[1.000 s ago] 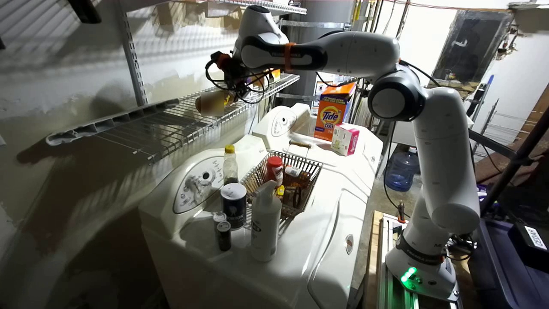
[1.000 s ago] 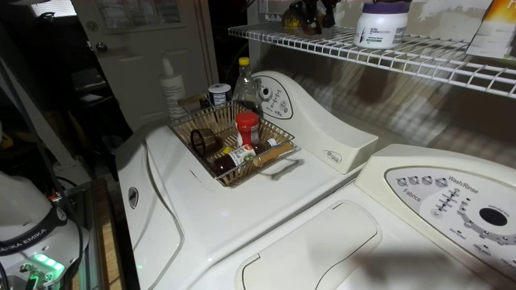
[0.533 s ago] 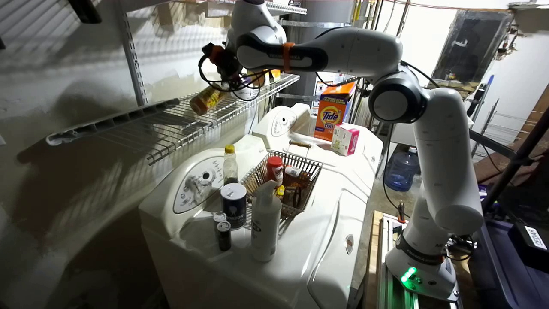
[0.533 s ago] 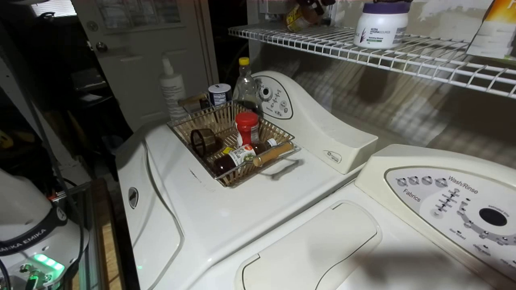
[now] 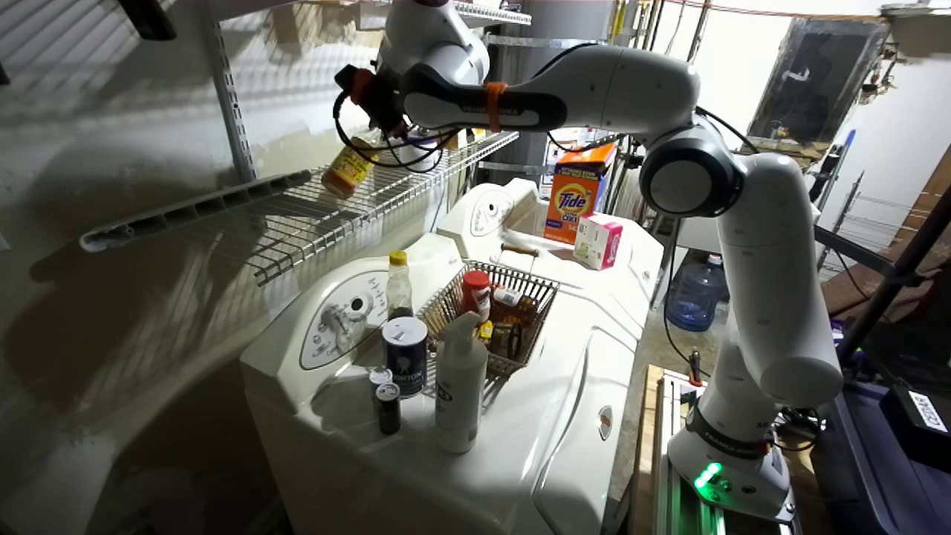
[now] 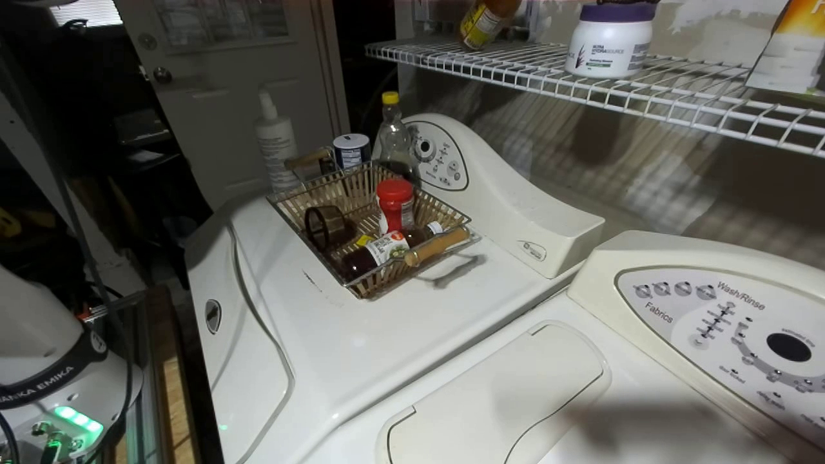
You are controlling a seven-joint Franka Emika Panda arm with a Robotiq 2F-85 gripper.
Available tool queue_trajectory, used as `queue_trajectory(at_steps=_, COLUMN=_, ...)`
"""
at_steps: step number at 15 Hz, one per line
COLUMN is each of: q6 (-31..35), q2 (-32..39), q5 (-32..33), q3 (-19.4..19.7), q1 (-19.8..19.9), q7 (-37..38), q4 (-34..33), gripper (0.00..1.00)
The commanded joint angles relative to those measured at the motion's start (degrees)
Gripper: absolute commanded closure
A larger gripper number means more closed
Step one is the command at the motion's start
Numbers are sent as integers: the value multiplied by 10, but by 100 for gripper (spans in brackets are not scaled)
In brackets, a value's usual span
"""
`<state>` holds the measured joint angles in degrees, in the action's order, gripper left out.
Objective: Place the vinegar bottle on the bottom shelf upright.
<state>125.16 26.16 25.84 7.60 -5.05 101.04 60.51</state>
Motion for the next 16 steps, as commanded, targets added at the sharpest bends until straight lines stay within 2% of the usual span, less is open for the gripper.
queue_trajectory(at_steps=1, q6=59, q2=1, q5=61, q3=15, q1=-18, q7=7, q4=-8, gripper=84)
queue_trajectory(at_steps=4, q6=111, q2=-3, q5=105, q3=20, q1=-30, q7=8, q4=1, gripper=84)
queue_trajectory(at_steps=7, q6=113, q2=0, q5=117, q3=20, q1=-32, q7=13, q4=2, gripper=84)
queue_trajectory(at_steps=8, q6=109, q2=1, q5=117, q3=20, q1=-31, q7=14, q4=0, gripper=80)
queue_trajectory(at_steps=9, q6=102, q2=4, q5=111, q3=20, q1=-28, q7=11, q4=-5, gripper=35)
queue_trajectory(at_steps=10, q6=87, q2=5, q5=96, q3=15, q1=-23, q7=0, q4=-10, gripper=38)
queue_trajectory(at_steps=11, q6=80, q2=7, q5=91, q3=16, q1=-19, q7=-1, q4=-16, gripper=38)
queue_trajectory(at_steps=16, q6=14, q2=12, q5=-3, q3=-9, q1=19, q7=-60, q4=-35, gripper=4)
